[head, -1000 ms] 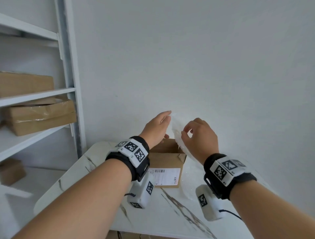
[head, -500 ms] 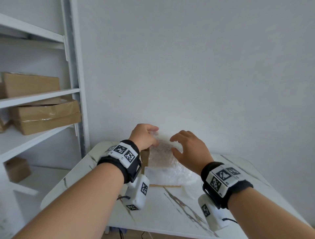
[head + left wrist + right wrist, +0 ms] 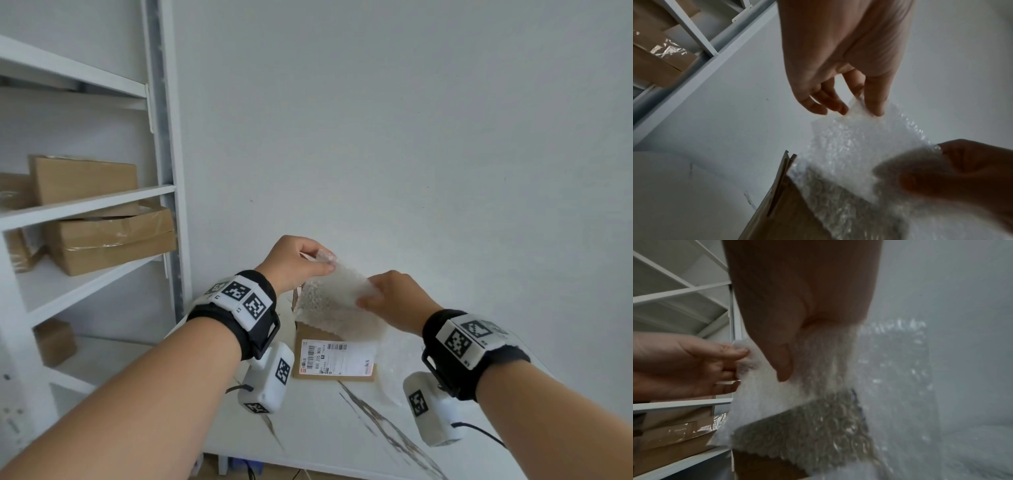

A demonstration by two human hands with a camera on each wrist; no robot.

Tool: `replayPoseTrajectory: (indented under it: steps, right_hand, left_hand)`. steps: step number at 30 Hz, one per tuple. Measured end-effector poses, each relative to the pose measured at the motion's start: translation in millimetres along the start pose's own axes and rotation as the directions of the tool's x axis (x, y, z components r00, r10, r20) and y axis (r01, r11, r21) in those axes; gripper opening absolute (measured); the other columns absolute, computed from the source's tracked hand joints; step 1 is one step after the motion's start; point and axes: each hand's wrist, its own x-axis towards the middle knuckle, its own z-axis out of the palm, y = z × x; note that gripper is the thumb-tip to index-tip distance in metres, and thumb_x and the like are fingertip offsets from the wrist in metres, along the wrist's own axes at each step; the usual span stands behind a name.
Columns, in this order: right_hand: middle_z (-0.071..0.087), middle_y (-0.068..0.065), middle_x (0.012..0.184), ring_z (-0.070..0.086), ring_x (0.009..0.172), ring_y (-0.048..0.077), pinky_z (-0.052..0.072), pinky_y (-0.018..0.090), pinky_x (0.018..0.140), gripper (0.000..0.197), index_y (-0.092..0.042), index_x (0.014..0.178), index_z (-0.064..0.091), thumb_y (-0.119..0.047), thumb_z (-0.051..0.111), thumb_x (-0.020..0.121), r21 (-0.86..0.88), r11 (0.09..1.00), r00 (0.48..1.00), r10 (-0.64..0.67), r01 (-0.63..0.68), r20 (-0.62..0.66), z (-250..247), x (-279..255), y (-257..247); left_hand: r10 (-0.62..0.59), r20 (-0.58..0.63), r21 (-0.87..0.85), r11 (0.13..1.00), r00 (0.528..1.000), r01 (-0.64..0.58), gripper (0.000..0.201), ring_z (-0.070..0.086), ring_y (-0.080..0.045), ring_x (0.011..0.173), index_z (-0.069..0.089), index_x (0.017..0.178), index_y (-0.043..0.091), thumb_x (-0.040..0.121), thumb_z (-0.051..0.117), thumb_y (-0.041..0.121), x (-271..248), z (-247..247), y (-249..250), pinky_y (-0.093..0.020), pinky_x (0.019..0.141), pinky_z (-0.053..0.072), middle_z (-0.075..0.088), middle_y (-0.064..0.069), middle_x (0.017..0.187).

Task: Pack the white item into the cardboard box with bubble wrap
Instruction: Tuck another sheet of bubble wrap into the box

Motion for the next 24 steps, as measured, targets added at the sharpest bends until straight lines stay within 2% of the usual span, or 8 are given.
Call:
replayPoseTrajectory:
  steps: [2, 4, 8, 11, 14, 18, 20, 24]
  right_hand:
    - [0.054, 0.0, 0.056, 0.052, 0.06, 0.023, 0.039, 0.028, 0.053, 0.029, -0.004, 0.068, 0.061, -0.027, 0.062, 0.085, 0.059, 0.998, 0.994, 0.017, -0.01, -0.112, -4.5, 2.1, -1.0]
    - [0.07, 0.002, 0.068, 0.066, 0.065, 0.023, 0.052, 0.033, 0.063, 0.024, -0.006, 0.077, 0.07, -0.027, 0.064, 0.086, 0.348, 0.937, 0.978, 0.054, 0.02, -0.204, -14.8, 6.1, -1.9]
    - [0.075, 0.01, 0.095, 0.074, 0.085, 0.021, 0.06, 0.034, 0.075, 0.022, -0.006, 0.105, 0.069, -0.022, 0.065, 0.089, 0.827, 0.559, 0.983, 0.113, 0.056, -0.144, -34.4, 8.0, -10.2]
    - [0.074, 0.012, 0.095, 0.073, 0.087, 0.023, 0.059, 0.034, 0.075, 0.025, -0.003, 0.107, 0.068, -0.019, 0.064, 0.088, 0.91, 0.413, 0.99, 0.106, 0.04, -0.092, -35.2, 6.3, -14.8]
    - [0.073, 0.011, 0.092, 0.071, 0.082, 0.023, 0.058, 0.034, 0.074, 0.03, -0.002, 0.11, 0.067, -0.022, 0.064, 0.088, 0.889, 0.458, 0.992, 0.123, -0.027, -0.033, -28.2, 4.5, -12.7]
    - [0.067, 0.008, 0.087, 0.066, 0.065, 0.017, 0.054, 0.025, 0.055, 0.031, -0.003, 0.116, 0.063, -0.024, 0.055, 0.095, 0.833, 0.531, 0.985, 0.148, -0.155, 0.089, -21.4, 0.6, 0.0]
    - [0.066, 0.007, 0.086, 0.065, 0.056, 0.013, 0.051, 0.022, 0.048, 0.028, -0.008, 0.121, 0.061, -0.017, 0.049, 0.098, 0.858, 0.476, 0.98, 0.123, -0.194, 0.153, -19.0, -1.8, 6.9]
    - [0.066, 0.012, 0.099, 0.062, 0.073, 0.024, 0.055, 0.025, 0.051, 0.031, -0.017, 0.121, 0.063, -0.009, 0.042, 0.1, 0.931, 0.301, 0.978, 0.051, -0.207, 0.201, -15.7, -1.9, 15.2]
  left_hand:
    - [-0.004, -0.093, 0.012, 1.0, 0.996, 0.005, 0.047, 0.055, -0.008, 0.098, 0.063, 0.124, 0.023, 0.079, 0.077, 0.023, 1.8, -2.6, -0.3, -0.017, 0.079, 0.042, 0.056, 0.005, 0.116]
    - [-0.084, -0.125, -0.089, 0.993, 0.989, 0.073, 0.078, 0.048, -0.017, 0.121, 0.042, 0.142, 0.027, 0.075, 0.08, 0.033, 4.1, -5.6, -2.4, -0.028, 0.093, 0.041, 0.043, 0.0, 0.136]
    - [-0.234, 0.156, -0.341, 0.899, 0.96, 0.274, 0.098, 0.048, -0.022, 0.129, 0.03, 0.149, 0.014, 0.071, 0.081, 0.041, 3.5, -1.8, -6.8, -0.041, 0.11, 0.039, 0.046, -0.007, 0.144]
    - [-0.205, 0.279, -0.414, 0.856, 0.938, 0.31, 0.074, 0.061, -0.022, 0.113, 0.052, 0.132, 0.003, 0.073, 0.081, 0.035, 0.3, 8.0, -5.5, -0.037, 0.102, 0.046, 0.066, -0.01, 0.121]
    - [-0.212, 0.208, -0.415, 0.865, 0.955, 0.283, 0.066, 0.066, -0.022, 0.104, 0.059, 0.119, 0.005, 0.067, 0.084, 0.036, 3.0, 11.7, -4.3, -0.04, 0.096, 0.049, 0.074, -0.007, 0.103]
    - [-0.23, 0.174, -0.396, 0.874, 0.957, 0.282, 0.034, 0.07, -0.023, 0.085, 0.063, 0.104, 0.007, 0.079, 0.077, 0.026, 4.1, 6.2, -10.5, -0.034, 0.081, 0.056, 0.072, -0.008, 0.091]
    - [-0.224, 0.218, -0.41, 0.862, 0.95, 0.297, 0.005, 0.065, -0.019, 0.07, 0.061, 0.085, 0.01, 0.089, 0.063, 0.012, 0.0, 4.3, -12.9, -0.022, 0.059, 0.056, 0.064, -0.008, 0.085]
    - [-0.231, 0.284, -0.526, 0.774, 0.931, 0.352, 0.026, 0.066, -0.015, 0.057, 0.069, 0.095, 0.012, 0.096, 0.045, 0.001, -3.6, 4.1, -22.5, -0.022, 0.045, 0.053, 0.069, -0.006, 0.084]
